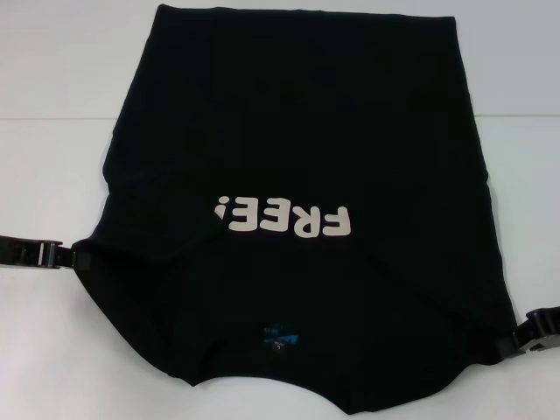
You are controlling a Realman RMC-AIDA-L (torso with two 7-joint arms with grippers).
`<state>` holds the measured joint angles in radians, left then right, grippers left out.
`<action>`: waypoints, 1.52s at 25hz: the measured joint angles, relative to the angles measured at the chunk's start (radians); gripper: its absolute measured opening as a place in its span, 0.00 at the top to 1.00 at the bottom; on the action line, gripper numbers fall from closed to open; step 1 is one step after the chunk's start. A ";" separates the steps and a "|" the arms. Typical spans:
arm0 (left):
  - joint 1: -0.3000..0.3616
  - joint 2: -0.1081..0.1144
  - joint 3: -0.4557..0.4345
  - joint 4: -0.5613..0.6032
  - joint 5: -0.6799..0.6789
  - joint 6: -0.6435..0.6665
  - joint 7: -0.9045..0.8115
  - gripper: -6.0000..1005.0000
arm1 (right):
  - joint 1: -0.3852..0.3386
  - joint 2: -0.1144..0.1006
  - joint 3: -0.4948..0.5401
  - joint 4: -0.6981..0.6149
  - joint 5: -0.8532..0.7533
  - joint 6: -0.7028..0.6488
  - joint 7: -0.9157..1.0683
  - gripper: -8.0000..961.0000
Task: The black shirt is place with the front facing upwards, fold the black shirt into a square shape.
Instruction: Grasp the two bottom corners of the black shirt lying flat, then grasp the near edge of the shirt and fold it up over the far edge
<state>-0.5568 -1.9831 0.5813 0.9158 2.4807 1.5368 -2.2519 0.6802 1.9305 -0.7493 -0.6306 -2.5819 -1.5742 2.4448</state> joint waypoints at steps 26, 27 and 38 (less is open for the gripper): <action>-0.013 0.041 0.000 -0.076 -0.016 0.027 0.004 0.98 | 0.022 -0.051 0.187 -0.014 0.019 -0.105 -0.098 0.95; -0.017 0.051 -0.001 -0.095 -0.016 0.028 0.004 0.98 | 0.023 -0.051 0.187 -0.015 0.019 -0.109 -0.102 0.95; -0.028 0.089 0.008 -0.140 -0.004 0.068 0.010 0.98 | 0.029 -0.054 0.184 -0.017 0.019 -0.150 -0.138 0.95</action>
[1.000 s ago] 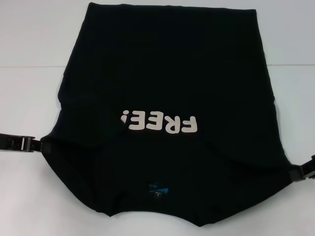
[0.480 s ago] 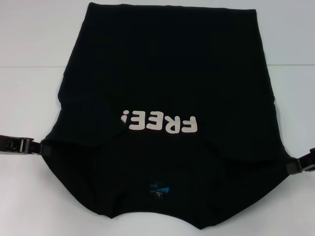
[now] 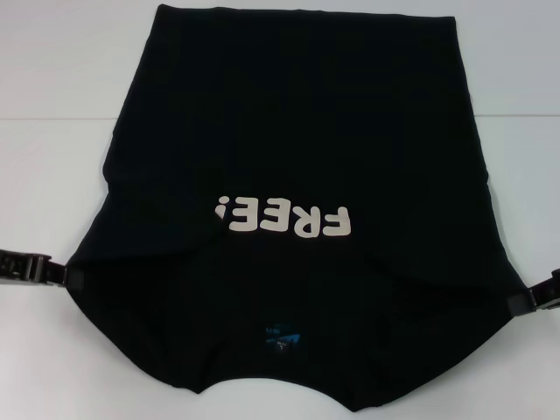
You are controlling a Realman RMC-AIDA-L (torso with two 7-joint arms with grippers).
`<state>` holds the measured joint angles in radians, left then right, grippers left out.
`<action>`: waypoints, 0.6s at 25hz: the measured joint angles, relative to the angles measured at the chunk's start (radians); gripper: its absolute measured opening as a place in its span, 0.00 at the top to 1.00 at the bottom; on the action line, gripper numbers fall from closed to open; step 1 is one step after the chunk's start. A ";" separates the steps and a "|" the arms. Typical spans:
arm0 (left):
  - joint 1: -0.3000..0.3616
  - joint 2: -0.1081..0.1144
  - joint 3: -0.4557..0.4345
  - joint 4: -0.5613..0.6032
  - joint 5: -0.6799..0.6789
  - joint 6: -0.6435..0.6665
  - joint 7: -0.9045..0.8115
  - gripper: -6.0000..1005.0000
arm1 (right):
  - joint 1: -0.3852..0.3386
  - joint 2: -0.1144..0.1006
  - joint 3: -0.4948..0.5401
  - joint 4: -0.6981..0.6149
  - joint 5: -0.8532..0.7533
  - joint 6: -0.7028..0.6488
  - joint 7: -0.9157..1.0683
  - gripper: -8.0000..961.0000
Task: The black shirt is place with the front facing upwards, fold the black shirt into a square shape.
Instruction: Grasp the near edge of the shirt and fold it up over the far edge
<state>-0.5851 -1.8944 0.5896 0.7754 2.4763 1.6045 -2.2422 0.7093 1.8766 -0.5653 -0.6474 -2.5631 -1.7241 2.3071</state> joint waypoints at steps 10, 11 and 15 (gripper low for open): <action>-0.012 0.020 0.080 -0.017 0.087 0.126 0.031 0.98 | -0.002 -0.018 -0.065 0.000 -0.012 -0.090 -0.052 0.95; -0.015 0.022 0.081 -0.019 0.097 0.145 0.036 0.98 | -0.003 -0.020 -0.071 0.000 -0.013 -0.106 -0.061 0.95; -0.032 0.030 0.086 -0.030 0.167 0.242 0.062 0.98 | -0.006 -0.023 -0.091 -0.002 -0.041 -0.162 -0.094 0.95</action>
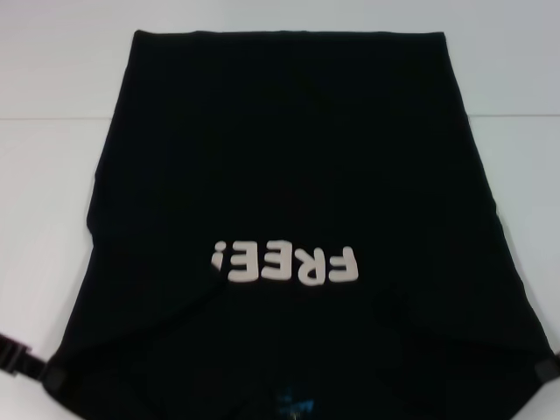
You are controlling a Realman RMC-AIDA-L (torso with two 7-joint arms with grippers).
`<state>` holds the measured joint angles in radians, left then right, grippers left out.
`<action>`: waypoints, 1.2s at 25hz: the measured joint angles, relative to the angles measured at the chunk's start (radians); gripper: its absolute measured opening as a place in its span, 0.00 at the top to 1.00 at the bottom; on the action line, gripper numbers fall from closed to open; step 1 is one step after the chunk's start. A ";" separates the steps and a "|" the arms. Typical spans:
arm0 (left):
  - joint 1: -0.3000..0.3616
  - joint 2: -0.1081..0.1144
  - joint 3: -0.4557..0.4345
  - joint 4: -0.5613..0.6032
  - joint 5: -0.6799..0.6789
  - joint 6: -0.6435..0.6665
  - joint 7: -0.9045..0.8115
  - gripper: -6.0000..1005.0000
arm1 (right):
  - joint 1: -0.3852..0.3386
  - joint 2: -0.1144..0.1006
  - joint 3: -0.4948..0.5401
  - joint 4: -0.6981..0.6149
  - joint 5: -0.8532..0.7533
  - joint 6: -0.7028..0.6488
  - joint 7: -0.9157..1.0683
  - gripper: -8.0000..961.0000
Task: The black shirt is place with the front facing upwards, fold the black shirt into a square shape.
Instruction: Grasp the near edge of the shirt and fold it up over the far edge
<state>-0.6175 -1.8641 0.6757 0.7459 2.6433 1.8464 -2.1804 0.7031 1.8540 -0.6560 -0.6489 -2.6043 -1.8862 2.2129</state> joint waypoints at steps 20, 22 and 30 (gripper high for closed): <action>-0.063 0.018 -0.381 -0.120 -0.119 -0.160 -0.042 0.98 | -0.031 0.011 0.283 0.076 0.174 0.053 -0.011 0.95; -0.058 0.016 -0.410 -0.134 -0.173 -0.258 -0.053 0.98 | -0.048 0.010 0.314 0.091 0.235 0.112 -0.012 0.95; -0.035 -0.055 -0.432 -0.227 -0.427 -0.628 0.055 0.98 | -0.095 0.083 0.332 0.182 0.547 0.464 -0.129 0.95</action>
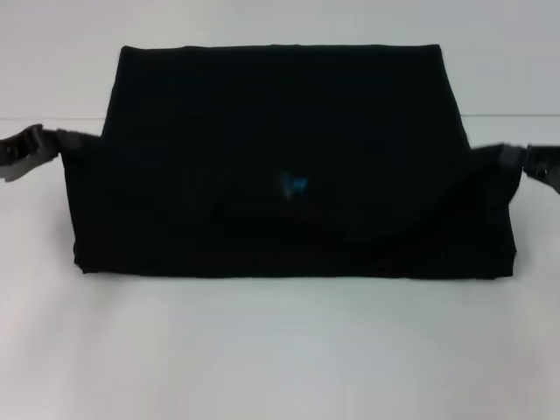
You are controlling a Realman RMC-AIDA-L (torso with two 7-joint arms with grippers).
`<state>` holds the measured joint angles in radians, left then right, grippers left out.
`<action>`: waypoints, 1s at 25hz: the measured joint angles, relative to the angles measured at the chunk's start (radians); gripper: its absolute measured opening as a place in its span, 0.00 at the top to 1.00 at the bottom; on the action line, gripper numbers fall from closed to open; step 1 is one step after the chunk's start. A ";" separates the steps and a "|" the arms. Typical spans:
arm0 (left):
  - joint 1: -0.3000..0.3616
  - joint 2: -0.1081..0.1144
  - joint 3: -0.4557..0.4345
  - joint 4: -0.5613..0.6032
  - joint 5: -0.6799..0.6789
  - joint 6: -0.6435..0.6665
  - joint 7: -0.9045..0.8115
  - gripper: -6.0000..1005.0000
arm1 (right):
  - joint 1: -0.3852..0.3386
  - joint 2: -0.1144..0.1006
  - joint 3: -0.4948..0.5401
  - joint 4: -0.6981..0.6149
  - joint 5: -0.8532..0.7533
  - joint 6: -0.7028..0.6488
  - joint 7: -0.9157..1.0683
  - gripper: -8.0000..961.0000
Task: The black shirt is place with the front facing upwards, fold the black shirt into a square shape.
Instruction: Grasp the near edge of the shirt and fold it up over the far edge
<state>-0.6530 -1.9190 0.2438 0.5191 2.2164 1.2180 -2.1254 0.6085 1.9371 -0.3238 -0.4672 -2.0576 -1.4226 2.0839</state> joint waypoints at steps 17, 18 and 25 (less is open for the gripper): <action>-0.044 -0.121 0.011 -0.034 -0.230 -0.329 0.252 0.98 | 0.104 0.126 -0.007 0.045 0.200 0.432 -0.334 0.95; -0.048 -0.129 0.014 -0.035 -0.231 -0.349 0.264 0.98 | 0.107 0.130 -0.007 0.048 0.202 0.451 -0.349 0.95; -0.068 -0.181 0.076 -0.038 -0.232 -0.499 0.320 0.98 | 0.135 0.153 -0.013 0.103 0.255 0.603 -0.541 0.95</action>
<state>-0.7205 -2.0996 0.3200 0.4813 1.9841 0.7190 -1.8052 0.7435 2.0903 -0.3366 -0.3638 -1.8023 -0.8196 1.5428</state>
